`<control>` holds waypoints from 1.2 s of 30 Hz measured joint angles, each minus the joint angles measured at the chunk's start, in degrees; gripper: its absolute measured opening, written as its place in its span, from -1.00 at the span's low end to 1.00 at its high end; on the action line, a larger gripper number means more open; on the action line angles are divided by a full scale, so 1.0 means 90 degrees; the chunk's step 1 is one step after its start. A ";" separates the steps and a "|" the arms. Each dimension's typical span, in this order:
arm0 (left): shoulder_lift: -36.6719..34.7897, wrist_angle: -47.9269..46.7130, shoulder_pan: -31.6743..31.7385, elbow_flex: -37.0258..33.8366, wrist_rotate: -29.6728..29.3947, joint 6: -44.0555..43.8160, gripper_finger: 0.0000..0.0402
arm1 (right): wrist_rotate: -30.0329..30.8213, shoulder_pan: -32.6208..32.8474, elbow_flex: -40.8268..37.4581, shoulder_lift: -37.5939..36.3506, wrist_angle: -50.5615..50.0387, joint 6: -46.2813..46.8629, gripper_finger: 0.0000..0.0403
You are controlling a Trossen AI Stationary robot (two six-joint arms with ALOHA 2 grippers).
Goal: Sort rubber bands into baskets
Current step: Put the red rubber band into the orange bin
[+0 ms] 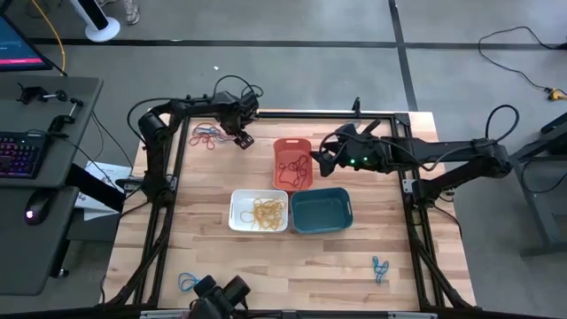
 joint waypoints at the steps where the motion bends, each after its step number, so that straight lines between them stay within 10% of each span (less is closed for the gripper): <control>1: 0.0000 0.0118 0.0011 0.0000 -0.0001 0.0032 0.09 | 0.0001 0.0016 0.0000 0.0047 0.0001 0.0098 0.37; 8: 0.0093 0.0224 0.0142 0.0021 0.0260 0.0396 -0.07 | -0.0058 0.0277 0.0000 0.0350 -0.0001 0.0540 0.37; 19: 0.0367 -0.0020 -0.0106 0.0078 0.0442 0.0147 -0.95 | 0.0167 0.0745 0.0000 0.0409 0.0008 0.0732 0.37; 36: -0.1633 0.0191 -0.0417 0.0976 0.1095 -0.0382 -1.00 | 0.0267 0.0798 0.0000 0.0406 0.0005 0.0380 0.37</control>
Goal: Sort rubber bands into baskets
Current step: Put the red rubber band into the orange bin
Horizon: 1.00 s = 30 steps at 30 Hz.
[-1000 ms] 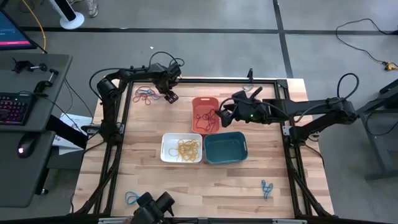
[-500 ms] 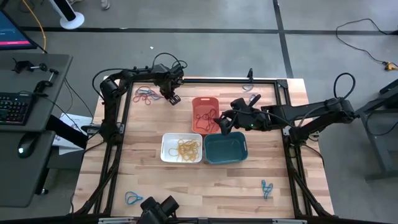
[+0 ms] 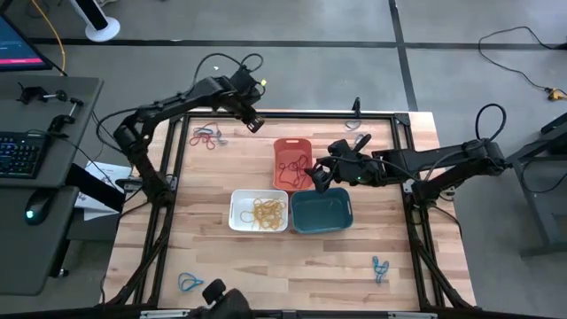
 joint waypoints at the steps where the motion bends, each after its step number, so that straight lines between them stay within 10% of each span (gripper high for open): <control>1: -0.0098 -0.0014 -0.0050 -0.0006 0.0048 -0.0036 -1.00 | 0.0000 0.0000 0.0000 0.0000 -0.0001 -0.0037 0.37; 30: -0.0730 0.2276 -0.2476 -0.0435 -0.0150 -0.1887 -1.00 | -0.0096 0.0000 0.0002 -0.0363 -0.0001 -0.0892 0.37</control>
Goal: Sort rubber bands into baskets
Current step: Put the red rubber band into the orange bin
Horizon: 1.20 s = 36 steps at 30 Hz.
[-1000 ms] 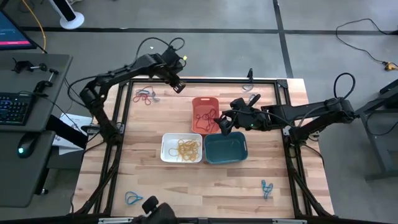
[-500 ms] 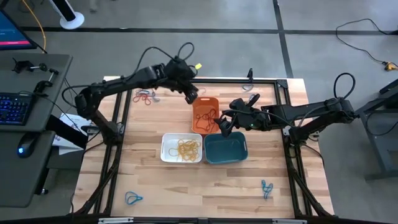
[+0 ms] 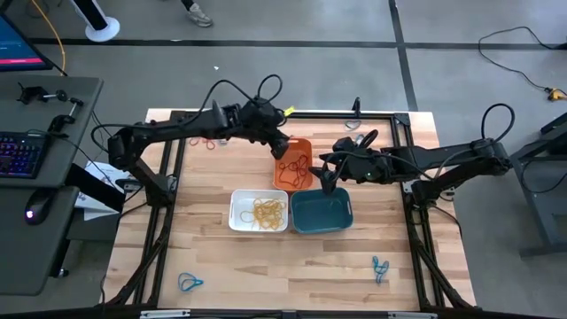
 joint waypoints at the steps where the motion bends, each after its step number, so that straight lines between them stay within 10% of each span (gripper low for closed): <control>1: 0.0000 0.0068 0.0000 -0.0125 -0.0002 -0.0079 -1.00 | -0.0003 0.0000 -0.0002 -0.0014 -0.0005 -0.0025 0.37; 21: 0.0007 0.2282 -0.0234 -0.2198 -0.0161 -0.1586 -0.95 | 0.0040 -0.0008 0.0000 -0.0023 -0.0005 -0.0144 0.37; 31: 0.0007 0.2025 -0.0221 -0.1604 -0.0121 -0.0809 -0.34 | 0.0045 -0.0010 0.0000 -0.0023 -0.0002 -0.0142 0.37; 36: 0.0005 -0.0252 0.0157 -0.0394 -0.1133 0.0157 -0.05 | 0.0043 -0.0010 0.0000 -0.0023 -0.0003 -0.0131 0.37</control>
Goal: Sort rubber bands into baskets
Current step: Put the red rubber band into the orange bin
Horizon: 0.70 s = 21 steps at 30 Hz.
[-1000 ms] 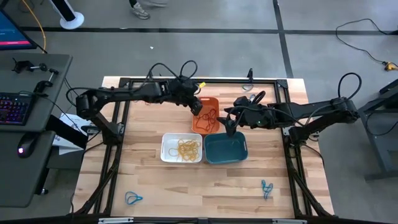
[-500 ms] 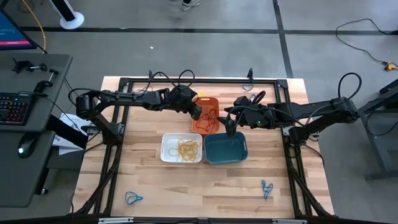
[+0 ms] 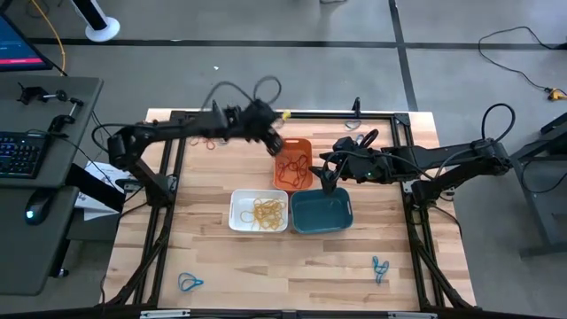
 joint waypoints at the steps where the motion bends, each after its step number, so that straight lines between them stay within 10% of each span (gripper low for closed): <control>1: -0.0009 -0.0498 0.0152 0.0190 -0.0239 0.0206 -0.02 | 0.0000 0.0000 0.0000 0.0000 -0.0002 0.0005 0.37; 10: -0.0007 -0.1821 0.2166 -0.1255 0.0034 -0.1056 0.03 | 0.0000 0.0000 0.0000 0.0000 -0.0002 -0.0036 0.37; 21: -0.0002 -0.1624 0.2902 -0.2564 0.0028 -0.0511 0.03 | 0.0000 -0.0171 0.0000 0.0002 -0.0004 -0.0136 0.37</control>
